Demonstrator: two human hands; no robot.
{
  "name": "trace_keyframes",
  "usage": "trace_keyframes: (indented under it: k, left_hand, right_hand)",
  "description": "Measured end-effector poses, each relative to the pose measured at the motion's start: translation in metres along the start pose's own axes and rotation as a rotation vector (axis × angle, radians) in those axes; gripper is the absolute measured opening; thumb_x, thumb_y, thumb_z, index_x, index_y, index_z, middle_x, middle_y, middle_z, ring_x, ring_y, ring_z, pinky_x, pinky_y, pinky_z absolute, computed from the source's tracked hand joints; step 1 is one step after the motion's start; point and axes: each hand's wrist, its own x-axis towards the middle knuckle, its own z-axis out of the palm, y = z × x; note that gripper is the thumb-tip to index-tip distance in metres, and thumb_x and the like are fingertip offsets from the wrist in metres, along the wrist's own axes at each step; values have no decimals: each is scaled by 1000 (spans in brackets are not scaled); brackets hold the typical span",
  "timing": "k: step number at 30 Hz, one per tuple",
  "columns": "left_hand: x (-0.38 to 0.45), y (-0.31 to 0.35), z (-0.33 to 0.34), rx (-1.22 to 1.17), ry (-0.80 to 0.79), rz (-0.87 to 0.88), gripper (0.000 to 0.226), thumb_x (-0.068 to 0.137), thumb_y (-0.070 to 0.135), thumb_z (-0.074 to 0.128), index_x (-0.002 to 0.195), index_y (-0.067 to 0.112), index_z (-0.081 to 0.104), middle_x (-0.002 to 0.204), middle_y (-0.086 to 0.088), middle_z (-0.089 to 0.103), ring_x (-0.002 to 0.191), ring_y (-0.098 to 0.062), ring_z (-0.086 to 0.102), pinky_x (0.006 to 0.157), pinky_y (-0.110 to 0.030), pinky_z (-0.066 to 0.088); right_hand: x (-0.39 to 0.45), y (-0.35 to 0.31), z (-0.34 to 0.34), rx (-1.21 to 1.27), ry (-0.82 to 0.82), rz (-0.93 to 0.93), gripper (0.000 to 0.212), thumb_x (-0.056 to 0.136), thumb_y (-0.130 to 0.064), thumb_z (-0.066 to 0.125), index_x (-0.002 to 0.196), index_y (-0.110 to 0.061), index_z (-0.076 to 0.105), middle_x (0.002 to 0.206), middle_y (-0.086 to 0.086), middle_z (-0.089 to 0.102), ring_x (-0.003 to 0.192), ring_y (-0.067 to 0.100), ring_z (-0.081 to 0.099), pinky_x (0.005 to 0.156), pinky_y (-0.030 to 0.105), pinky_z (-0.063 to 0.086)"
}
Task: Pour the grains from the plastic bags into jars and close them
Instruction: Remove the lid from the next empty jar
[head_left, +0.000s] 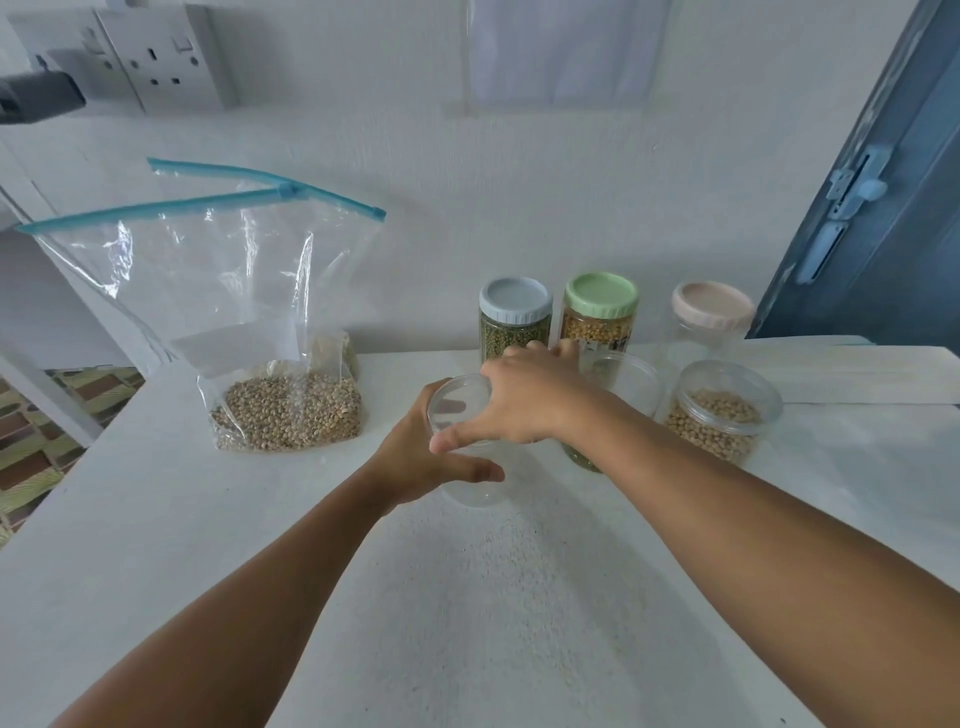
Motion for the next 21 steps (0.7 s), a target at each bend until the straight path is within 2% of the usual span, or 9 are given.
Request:
trace_keyframes:
  k: [2, 6, 9, 14, 19, 21]
  left_hand:
    - [0, 0, 0, -12, -2, -18, 115, 49, 46, 101, 145, 37, 38, 137, 16, 50, 131, -7, 51, 107, -37, 49]
    - [-2, 4, 4, -40, 9, -27, 111, 47, 44, 97, 141, 37, 40, 133, 18, 50, 126, -3, 51, 99, -28, 48]
    - [-2, 6, 6, -51, 14, -32, 114, 42, 51, 94, 141, 36, 40, 130, 19, 50, 123, -2, 52, 95, -24, 47]
    - [-2, 5, 5, -41, 22, -41, 110, 46, 46, 96, 141, 37, 41, 132, 16, 51, 125, -6, 53, 104, -36, 50]
    - [-3, 4, 7, -18, 35, -16, 105, 51, 42, 100, 136, 46, 39, 133, 15, 49, 128, -8, 51, 103, -35, 51]
    - [-3, 3, 9, -3, 37, 3, 98, 56, 38, 101, 128, 56, 37, 134, 13, 48, 130, -9, 51, 103, -34, 50]
  right_hand:
    - [0, -4, 5, 2, 57, 2, 95, 60, -103, 48, 110, -24, 63, 107, -3, 55, 107, 23, 49, 98, 50, 32]
    - [-1, 3, 14, 103, 78, -2, 106, 61, -98, 56, 136, -24, 54, 125, -4, 53, 118, 22, 47, 98, 47, 31]
    - [2, 7, 15, 100, 91, -42, 107, 61, -98, 55, 138, -24, 53, 123, -7, 51, 117, 20, 47, 98, 47, 30]
    - [3, 15, 12, 112, 53, -108, 110, 63, -96, 57, 146, -24, 48, 131, -5, 49, 123, 20, 45, 102, 45, 27]
    - [-3, 13, 7, 19, -7, -80, 112, 64, -104, 40, 142, -25, 51, 132, 2, 54, 124, 25, 45, 107, 50, 25]
    - [-6, 7, 6, -7, 5, -36, 111, 62, -106, 36, 131, -22, 58, 123, 3, 58, 118, 27, 48, 104, 52, 28]
